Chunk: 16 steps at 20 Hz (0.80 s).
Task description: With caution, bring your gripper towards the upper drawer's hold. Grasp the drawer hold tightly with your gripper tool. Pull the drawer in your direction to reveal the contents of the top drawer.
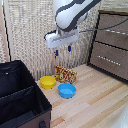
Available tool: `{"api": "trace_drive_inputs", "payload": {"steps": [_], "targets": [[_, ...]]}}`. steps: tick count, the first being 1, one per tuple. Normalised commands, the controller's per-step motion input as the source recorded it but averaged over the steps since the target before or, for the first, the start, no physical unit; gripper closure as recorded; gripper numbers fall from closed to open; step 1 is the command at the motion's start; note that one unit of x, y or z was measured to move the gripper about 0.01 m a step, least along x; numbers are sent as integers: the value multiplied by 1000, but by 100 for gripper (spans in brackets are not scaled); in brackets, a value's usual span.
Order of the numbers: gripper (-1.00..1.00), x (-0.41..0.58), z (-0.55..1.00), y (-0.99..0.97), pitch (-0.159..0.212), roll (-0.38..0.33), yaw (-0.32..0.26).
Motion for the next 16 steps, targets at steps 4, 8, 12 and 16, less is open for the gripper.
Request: {"api": "trace_drive_inputs", "payload": {"steps": [4, 8, 12, 16], "targets": [[-100, 223, 349, 61, 34, -309, 24], [-100, 219, 299, 31, 51, -316, 8], [-100, 89, 200, 52, 63, -343, 48], [-100, 120, 131, 62, 113, -311, 115]]}}
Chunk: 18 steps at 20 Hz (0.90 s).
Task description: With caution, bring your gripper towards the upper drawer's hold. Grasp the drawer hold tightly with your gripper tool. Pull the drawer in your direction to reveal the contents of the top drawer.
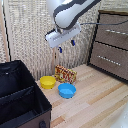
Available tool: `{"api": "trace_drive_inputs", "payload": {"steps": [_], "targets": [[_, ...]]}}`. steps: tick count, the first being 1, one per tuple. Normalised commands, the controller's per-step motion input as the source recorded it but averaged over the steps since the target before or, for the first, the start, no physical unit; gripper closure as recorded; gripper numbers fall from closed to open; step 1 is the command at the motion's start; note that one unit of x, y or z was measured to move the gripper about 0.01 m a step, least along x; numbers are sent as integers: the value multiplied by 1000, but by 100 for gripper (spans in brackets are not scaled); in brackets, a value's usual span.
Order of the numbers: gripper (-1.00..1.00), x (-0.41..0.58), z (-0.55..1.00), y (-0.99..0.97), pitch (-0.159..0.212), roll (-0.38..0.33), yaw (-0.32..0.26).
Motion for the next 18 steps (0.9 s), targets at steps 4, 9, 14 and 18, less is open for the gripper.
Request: {"api": "trace_drive_inputs", "payload": {"steps": [4, 9, 14, 18], "targets": [[-100, 9, 76, 0, 98, -282, 193], [-100, 0, 9, -42, 34, -296, 200], [-100, 55, -73, -191, 0, -336, 127], [-100, 118, -59, -206, -24, -328, 109]]}}
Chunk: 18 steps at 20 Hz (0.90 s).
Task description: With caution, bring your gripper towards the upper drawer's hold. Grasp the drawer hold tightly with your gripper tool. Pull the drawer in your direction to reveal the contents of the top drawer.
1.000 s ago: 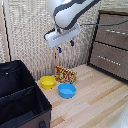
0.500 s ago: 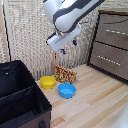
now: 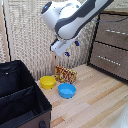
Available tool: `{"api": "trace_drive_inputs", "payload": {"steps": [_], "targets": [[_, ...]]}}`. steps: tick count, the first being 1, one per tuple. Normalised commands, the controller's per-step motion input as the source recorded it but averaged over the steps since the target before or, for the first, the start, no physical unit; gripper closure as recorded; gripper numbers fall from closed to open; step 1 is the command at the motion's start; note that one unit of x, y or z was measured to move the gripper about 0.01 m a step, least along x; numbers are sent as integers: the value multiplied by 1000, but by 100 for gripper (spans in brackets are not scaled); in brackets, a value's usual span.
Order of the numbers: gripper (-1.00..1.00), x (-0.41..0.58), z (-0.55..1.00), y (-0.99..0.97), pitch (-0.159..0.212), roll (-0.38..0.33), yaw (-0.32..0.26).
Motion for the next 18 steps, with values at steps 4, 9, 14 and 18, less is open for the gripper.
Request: {"api": "trace_drive_inputs", "payload": {"steps": [4, 9, 14, 18], "targets": [[-100, 313, 55, -179, -54, -267, 86], [-100, 463, 346, -150, -27, -214, 60], [-100, 534, 733, -89, 0, -146, 32], [-100, 243, 755, -251, 30, -145, -5]]}}
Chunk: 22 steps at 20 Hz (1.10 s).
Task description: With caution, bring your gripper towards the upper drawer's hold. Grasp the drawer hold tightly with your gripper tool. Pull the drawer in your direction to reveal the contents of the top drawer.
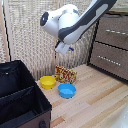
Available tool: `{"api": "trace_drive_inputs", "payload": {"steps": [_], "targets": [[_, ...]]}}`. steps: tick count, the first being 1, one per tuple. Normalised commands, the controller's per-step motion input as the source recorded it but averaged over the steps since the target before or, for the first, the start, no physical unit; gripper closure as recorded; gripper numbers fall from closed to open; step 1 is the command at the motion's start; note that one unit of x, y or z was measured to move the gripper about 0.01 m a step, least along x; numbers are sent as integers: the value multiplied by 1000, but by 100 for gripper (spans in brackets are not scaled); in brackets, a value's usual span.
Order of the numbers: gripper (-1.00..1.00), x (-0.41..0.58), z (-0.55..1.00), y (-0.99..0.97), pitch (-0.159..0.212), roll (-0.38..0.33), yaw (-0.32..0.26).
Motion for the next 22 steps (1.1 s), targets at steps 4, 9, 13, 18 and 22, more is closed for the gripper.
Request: {"api": "trace_drive_inputs", "payload": {"steps": [4, 9, 13, 18, 22], "targets": [[-100, -33, 544, -502, 68, -140, -61], [-100, -162, 305, -721, 72, -57, -87], [-100, -212, 134, -886, 6, -38, -57], [-100, -141, 52, -945, 0, -74, -24], [-100, -39, 6, -833, 0, -180, 0]]}}
